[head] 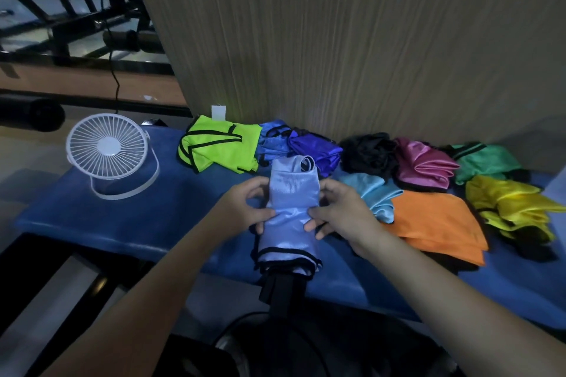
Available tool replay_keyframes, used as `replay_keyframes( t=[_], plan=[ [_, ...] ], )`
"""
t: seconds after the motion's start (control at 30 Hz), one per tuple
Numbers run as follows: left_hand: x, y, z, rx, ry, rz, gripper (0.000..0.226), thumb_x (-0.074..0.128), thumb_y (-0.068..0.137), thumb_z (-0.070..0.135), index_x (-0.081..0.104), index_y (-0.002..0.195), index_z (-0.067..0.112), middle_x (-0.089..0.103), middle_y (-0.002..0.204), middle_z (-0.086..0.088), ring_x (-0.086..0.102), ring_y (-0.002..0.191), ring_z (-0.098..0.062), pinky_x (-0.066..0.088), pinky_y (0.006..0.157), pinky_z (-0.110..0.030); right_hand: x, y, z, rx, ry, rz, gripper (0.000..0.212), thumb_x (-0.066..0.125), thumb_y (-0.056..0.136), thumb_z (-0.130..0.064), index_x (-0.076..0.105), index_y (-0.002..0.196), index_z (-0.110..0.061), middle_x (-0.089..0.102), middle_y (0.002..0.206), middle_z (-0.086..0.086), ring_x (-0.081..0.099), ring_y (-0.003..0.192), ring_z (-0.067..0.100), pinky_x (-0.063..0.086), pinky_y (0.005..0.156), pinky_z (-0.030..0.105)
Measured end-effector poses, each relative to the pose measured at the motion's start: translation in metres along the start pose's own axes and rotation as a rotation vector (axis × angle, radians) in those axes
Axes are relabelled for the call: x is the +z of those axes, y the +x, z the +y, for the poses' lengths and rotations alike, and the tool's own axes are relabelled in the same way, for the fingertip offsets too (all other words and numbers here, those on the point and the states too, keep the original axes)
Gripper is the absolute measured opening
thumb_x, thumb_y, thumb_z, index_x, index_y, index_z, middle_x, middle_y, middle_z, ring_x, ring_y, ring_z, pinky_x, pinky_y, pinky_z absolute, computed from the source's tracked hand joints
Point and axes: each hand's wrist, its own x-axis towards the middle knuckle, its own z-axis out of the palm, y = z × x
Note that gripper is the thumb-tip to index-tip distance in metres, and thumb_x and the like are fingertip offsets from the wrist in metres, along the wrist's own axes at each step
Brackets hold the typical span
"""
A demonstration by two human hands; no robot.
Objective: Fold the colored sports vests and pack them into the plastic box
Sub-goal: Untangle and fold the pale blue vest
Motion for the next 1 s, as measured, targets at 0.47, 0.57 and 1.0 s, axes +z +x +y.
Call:
replay_keyframes(
  t=[0.47, 0.57, 1.0],
  plan=[
    [-0.01, -0.026, -0.009, 0.095, -0.068, -0.156, 0.035, 0.059, 0.088, -0.01, 0.075, 0.097, 0.019, 0.06, 0.128, 0.001, 0.064, 0.111, -0.021, 0.055, 0.081, -0.029, -0.007, -0.017, 0.002, -0.181, -0.115, -0.162, 0.023, 0.052, 0.083, 0.019, 0.066, 0.085, 0.001, 0.07, 0.108, 0.015, 0.065, 0.091, 0.016, 0.052, 0.074, 0.022],
    [-0.012, -0.037, -0.002, 0.08, -0.073, -0.156, 0.022, 0.058, 0.092, 0.025, 0.075, 0.095, 0.012, 0.057, 0.132, 0.002, 0.058, 0.119, -0.011, 0.047, 0.091, -0.019, -0.005, -0.022, -0.001, -0.121, -0.022, -0.18, 0.019, 0.055, 0.086, -0.016, 0.07, 0.082, -0.005, 0.067, 0.117, 0.014, 0.067, 0.096, 0.014, 0.052, 0.077, 0.022],
    [0.013, -0.059, -0.014, 0.274, 0.319, -0.067, 0.033, 0.081, 0.076, 0.048, 0.056, 0.093, 0.035, 0.036, 0.135, 0.012, 0.049, 0.123, -0.01, 0.043, 0.101, -0.026, 0.022, -0.06, 0.026, -0.829, -1.366, 0.142, 0.047, 0.06, 0.09, -0.056, 0.052, 0.122, -0.023, 0.052, 0.131, -0.002, 0.056, 0.093, 0.021, 0.052, 0.077, 0.036]
  ],
)
